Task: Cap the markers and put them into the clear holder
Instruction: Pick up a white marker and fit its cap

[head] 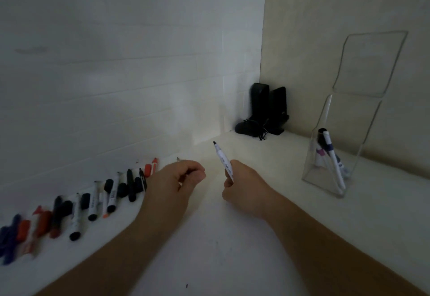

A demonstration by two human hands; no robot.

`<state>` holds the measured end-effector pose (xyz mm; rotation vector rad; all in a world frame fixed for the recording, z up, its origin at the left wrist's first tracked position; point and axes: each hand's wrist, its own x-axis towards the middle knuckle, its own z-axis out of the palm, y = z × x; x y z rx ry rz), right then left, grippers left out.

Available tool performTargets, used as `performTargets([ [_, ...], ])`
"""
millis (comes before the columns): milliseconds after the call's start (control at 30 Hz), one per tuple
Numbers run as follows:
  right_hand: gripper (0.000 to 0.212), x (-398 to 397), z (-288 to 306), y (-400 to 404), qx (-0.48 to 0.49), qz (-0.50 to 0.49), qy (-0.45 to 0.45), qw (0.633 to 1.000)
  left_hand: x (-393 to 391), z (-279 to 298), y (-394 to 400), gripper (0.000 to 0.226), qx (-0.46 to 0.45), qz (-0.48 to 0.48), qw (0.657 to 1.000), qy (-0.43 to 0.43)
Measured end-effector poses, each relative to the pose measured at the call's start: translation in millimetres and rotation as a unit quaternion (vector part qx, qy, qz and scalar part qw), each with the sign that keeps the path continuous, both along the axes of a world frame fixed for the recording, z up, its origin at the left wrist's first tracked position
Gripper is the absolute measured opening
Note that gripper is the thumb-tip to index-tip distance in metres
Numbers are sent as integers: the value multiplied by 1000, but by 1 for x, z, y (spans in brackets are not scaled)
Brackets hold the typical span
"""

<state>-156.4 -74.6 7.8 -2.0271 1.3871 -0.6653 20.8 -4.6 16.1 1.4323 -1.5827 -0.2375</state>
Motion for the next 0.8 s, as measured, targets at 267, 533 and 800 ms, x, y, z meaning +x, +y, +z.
performTargets([
  [267, 70, -1, 5, 3, -65, -2, -72, 995, 13, -12, -3, 34, 60, -38, 966, 249],
  [533, 62, -4, 15, 10, -137, 111, -41, 983, 19, -16, -7, 31, 44, -11, 977, 208],
  [800, 61, -7, 11, 9, -128, 75, -39, 988, 16, -14, -7, 26, 49, -16, 961, 270],
])
